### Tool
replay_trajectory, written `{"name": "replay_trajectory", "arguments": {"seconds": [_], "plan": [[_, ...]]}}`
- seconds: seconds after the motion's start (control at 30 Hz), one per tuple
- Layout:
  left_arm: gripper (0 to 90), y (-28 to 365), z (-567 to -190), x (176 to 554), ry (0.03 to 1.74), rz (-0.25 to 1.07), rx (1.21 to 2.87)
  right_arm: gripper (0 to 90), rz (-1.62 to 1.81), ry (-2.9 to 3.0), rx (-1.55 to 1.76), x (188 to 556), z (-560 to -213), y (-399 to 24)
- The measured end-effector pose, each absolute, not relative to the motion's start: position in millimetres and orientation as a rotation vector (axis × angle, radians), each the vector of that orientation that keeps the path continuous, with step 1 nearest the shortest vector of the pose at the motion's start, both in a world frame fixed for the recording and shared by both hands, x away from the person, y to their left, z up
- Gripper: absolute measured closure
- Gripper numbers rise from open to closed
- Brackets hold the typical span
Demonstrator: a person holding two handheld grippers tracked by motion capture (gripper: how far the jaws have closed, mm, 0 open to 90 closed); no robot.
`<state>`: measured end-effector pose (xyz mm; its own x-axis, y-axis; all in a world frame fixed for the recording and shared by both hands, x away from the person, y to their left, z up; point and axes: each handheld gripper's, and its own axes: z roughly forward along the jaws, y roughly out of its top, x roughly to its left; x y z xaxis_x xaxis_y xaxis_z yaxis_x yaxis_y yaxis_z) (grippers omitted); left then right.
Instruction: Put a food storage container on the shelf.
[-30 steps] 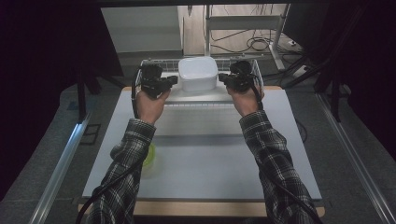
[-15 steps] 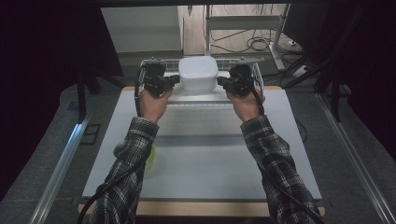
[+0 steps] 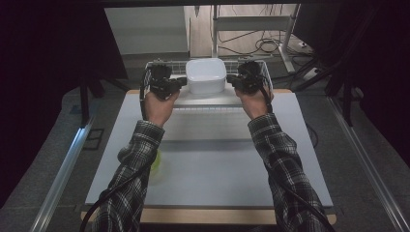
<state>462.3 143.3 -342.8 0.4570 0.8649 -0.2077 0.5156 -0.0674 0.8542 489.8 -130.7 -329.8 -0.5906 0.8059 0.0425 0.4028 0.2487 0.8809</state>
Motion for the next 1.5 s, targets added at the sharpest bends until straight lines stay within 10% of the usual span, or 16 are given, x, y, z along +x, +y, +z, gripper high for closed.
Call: {"name": "replay_trajectory", "arguments": {"seconds": [0.67,1.5], "plan": [[84.0,149,-340,460,1.185,0.452,1.719,83.7,1.308,2.136,1.076,471,-331,-138],[21.9,155,-365,370,0.957,0.490,1.881,32.6,1.347,2.237,0.954,404,-340,-157]]}}
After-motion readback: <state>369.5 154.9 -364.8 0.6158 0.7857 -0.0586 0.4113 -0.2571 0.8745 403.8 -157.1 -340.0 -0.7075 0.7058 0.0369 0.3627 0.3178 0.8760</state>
